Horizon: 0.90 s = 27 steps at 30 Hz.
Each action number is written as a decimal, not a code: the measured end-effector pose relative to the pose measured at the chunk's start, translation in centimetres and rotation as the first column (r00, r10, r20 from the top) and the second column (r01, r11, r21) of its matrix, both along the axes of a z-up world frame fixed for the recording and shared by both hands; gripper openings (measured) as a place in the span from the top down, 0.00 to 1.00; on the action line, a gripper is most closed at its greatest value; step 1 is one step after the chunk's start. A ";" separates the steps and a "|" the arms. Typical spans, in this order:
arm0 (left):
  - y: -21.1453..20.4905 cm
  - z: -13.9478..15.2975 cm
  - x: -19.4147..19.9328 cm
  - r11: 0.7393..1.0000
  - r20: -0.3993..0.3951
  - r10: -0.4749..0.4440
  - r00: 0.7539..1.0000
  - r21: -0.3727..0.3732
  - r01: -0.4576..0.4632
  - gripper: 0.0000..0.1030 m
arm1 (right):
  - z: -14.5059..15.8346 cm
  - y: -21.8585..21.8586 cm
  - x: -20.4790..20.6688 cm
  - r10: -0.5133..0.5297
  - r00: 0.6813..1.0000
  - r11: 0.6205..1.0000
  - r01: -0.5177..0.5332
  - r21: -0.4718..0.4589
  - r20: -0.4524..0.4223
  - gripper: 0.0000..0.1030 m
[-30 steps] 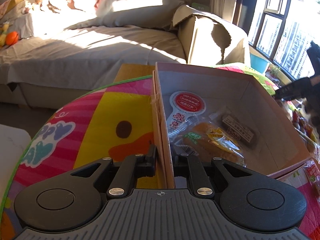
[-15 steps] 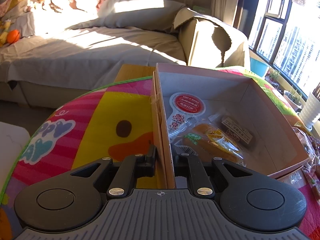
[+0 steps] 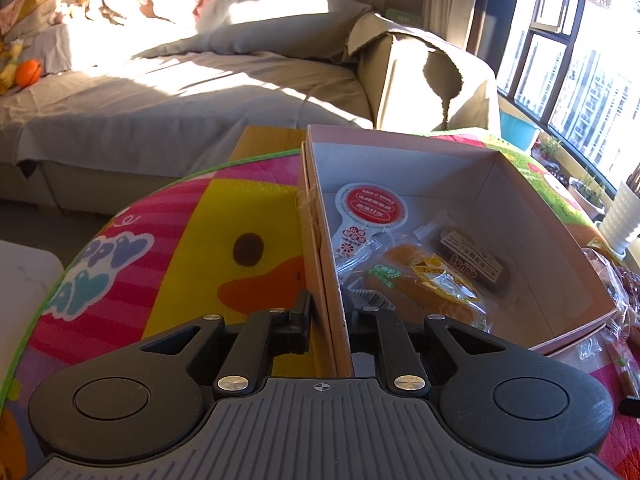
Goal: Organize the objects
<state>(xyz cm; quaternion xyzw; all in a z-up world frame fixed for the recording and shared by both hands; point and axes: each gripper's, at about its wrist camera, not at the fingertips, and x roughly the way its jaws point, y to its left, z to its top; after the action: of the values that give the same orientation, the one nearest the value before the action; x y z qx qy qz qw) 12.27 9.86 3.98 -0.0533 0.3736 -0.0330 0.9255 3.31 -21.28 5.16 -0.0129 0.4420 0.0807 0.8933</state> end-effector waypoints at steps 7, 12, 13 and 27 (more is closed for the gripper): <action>-0.1 0.0 -0.1 1.000 0.010 -0.005 1.000 0.003 0.005 0.85 | -0.1 1.1 0.0 -0.017 1.000 1.000 0.017 -0.010 0.007 0.52; 0.2 0.0 -0.3 1.000 0.010 -0.001 1.000 -0.009 0.001 0.85 | 0.2 1.9 0.1 0.016 1.000 0.999 -0.017 -0.048 -0.011 0.63; 0.3 0.0 -0.3 1.000 0.010 0.003 1.000 -0.013 -0.003 0.85 | 0.3 2.0 -0.1 0.027 0.999 0.998 -0.028 -0.049 -0.023 0.64; 0.6 -0.2 -0.4 0.999 0.017 -0.001 1.000 -0.035 0.002 0.84 | 14.8 5.6 -0.9 0.135 0.952 0.982 -0.167 0.093 0.276 0.65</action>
<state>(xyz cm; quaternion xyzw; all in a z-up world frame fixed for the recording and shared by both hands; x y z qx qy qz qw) 11.88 10.49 3.74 -0.0691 0.3652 -0.0409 0.9274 2.36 -15.67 19.95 -0.0058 0.3092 0.1719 0.9353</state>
